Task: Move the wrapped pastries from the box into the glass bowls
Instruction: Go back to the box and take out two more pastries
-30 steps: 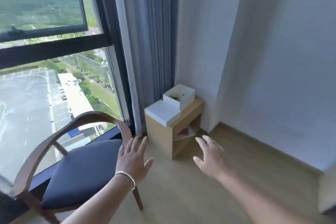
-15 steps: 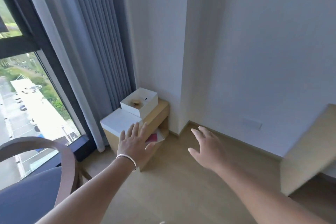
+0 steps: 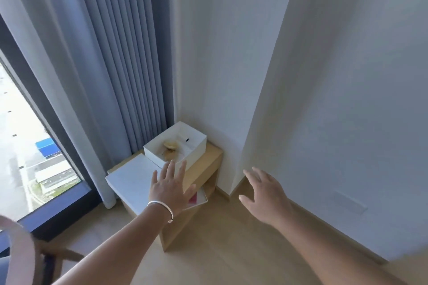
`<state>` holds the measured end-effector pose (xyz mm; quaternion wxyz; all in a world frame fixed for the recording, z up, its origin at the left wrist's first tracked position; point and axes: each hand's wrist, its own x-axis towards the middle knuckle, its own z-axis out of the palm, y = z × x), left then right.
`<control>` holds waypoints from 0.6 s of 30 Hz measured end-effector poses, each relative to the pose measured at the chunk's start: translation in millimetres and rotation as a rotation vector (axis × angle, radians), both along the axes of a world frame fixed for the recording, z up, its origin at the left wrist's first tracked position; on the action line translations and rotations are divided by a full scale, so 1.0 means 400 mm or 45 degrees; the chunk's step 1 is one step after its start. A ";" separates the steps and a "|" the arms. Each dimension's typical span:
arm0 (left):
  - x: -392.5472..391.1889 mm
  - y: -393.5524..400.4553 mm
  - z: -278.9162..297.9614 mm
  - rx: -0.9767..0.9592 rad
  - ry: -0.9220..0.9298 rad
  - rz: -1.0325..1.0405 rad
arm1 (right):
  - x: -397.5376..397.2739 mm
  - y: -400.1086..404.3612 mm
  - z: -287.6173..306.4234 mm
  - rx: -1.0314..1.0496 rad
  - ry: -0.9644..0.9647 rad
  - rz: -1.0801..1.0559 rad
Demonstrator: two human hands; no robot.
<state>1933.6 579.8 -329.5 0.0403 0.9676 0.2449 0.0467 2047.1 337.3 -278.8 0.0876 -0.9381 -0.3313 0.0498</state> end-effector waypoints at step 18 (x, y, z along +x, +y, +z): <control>0.316 0.407 -0.079 -0.090 0.021 0.334 | 0.525 0.621 -0.104 -0.071 0.086 0.432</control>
